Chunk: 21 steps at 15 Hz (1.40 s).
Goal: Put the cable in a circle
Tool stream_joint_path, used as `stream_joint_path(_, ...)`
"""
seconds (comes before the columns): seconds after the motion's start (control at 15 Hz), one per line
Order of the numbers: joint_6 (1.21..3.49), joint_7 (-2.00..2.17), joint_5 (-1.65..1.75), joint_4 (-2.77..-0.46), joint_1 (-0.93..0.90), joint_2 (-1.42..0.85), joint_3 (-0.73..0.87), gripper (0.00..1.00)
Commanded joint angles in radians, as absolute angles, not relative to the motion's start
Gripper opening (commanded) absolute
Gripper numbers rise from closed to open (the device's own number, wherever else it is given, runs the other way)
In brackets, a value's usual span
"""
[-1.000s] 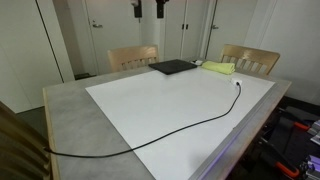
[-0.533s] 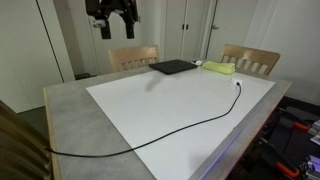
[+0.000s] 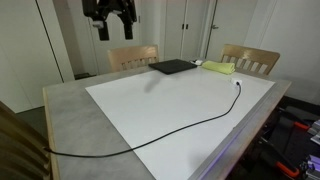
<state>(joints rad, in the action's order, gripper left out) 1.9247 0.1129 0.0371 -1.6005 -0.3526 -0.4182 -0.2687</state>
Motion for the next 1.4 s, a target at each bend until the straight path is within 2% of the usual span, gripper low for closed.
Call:
stream_joint_path(0.0,1.962,0.113,0.048,-1.6,-0.413,-0.465,-0.284,1.0)
stream_joint_path(0.8,2.285,0.096,0.098,-1.567,-0.531,-0.714,-0.272,1.0)
stream_joint_path(1.2,2.256,0.039,0.094,-1.448,-0.544,-0.86,-0.278,1.0)
stream_joint_path(1.33,2.288,0.059,0.079,-1.495,-0.538,-0.832,-0.278,1.0)
